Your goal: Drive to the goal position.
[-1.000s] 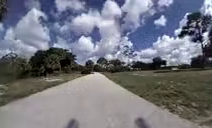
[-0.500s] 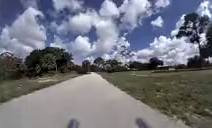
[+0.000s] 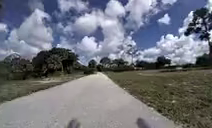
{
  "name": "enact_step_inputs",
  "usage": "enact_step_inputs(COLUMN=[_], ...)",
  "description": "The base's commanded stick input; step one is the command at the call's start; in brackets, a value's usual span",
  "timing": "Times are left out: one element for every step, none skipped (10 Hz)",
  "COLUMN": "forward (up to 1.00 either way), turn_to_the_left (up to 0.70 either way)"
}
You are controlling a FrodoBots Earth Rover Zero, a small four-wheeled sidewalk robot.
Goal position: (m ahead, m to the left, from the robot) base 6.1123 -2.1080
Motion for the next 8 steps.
enact_step_inputs(forward=[0.70,0.70,0.70,0.70,0.70,0.70,0.70,0.70], turn_to_the_left=[0.00,0.00,0.00,0.00,0.00,0.00,0.00,0.00])
